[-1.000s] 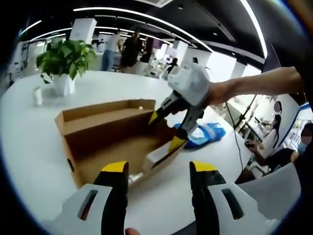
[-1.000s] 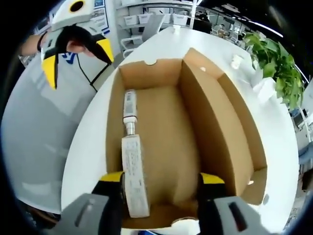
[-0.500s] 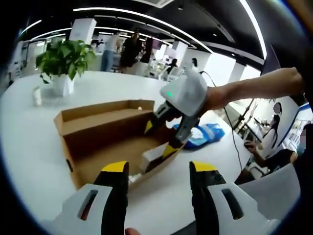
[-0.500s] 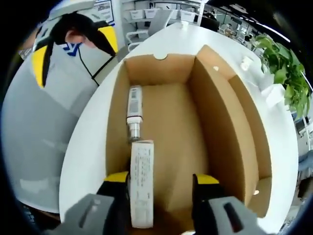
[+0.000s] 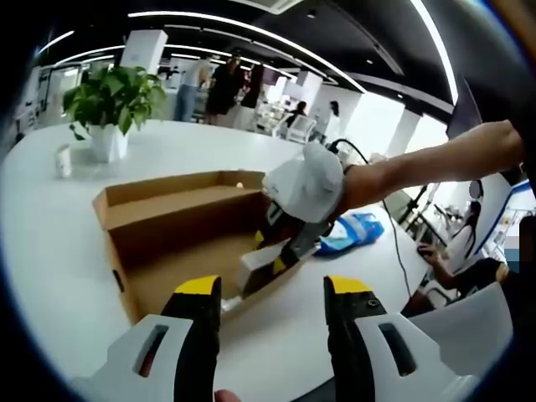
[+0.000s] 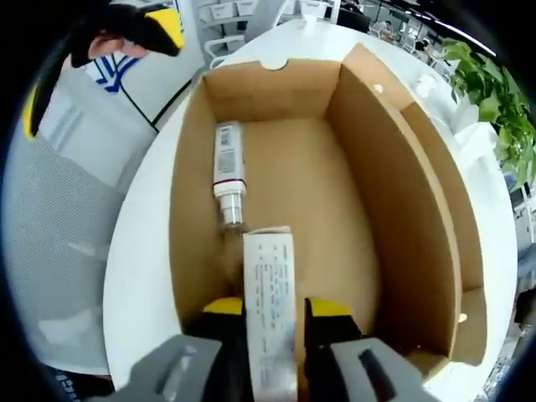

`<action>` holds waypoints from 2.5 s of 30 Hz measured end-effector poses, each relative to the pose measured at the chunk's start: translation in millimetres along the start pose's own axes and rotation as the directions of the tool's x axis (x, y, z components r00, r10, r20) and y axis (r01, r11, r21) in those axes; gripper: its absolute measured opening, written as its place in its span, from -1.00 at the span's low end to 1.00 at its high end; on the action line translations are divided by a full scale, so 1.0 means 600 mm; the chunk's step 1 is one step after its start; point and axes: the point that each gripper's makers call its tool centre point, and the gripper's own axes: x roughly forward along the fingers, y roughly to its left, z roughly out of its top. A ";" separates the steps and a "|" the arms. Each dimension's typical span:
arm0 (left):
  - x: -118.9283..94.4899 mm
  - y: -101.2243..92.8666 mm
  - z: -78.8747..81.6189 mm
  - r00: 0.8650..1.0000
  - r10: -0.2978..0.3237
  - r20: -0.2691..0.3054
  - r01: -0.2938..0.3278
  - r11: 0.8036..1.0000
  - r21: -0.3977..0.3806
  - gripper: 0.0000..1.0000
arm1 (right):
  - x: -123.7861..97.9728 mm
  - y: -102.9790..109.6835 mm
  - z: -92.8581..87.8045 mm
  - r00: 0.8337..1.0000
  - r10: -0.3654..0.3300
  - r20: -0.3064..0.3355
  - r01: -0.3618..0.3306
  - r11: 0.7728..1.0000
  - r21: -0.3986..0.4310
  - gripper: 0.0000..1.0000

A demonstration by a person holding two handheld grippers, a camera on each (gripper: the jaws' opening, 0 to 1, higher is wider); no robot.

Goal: Operate the shoe box by opening the lid, removing the specified soft item, and placing it in the target area until the item is outside and the box remains undamaged.

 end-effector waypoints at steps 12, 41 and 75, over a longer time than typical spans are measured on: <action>0.001 -0.005 -0.003 1.000 0.000 -0.008 0.000 1.000 0.008 0.00 | -0.007 -0.010 0.006 0.997 -0.027 0.076 0.020 0.996 0.090 -0.66; 0.004 0.000 -0.008 1.000 0.005 -0.023 -0.005 1.000 0.006 0.00 | -0.085 -0.024 0.034 0.985 -0.097 0.144 0.082 0.991 0.107 -0.66; 0.002 0.001 -0.007 1.000 0.004 -0.021 -0.004 1.000 0.005 0.00 | -0.195 -0.026 0.031 0.971 -0.175 0.166 0.165 0.984 0.072 -0.66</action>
